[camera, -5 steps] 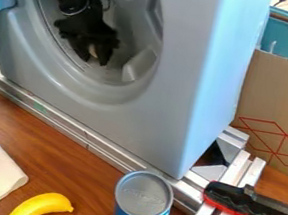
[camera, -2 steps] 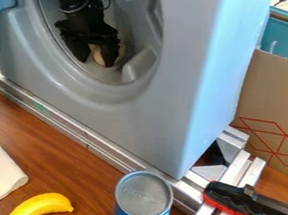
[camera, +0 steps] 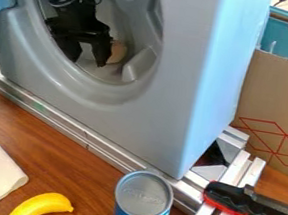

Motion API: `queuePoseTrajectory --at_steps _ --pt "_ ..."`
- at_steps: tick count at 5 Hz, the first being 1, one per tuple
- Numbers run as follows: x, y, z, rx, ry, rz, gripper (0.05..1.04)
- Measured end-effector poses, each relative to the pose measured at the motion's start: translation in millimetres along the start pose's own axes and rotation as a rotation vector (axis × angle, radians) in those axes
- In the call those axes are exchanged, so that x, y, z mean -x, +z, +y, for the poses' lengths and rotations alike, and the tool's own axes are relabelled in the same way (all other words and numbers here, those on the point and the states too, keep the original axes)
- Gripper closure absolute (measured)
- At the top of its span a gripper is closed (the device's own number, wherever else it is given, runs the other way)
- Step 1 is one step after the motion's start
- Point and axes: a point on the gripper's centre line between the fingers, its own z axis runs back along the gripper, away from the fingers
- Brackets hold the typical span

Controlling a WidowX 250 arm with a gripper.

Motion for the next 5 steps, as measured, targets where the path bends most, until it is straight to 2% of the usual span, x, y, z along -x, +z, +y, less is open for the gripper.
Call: queuePoseTrajectory --at_steps 1,2,3,4,5 --pt "40 33 -9 -0.007 -0.093 0.077 0.091" --pt "83 62 -10 -0.063 -0.142 0.195 0.091" --pt "130 80 -18 -0.075 -0.217 0.318 0.091" --pt "164 69 -40 -0.033 -0.272 0.371 0.091" --pt "186 52 -64 -0.01 -0.278 0.356 0.09"
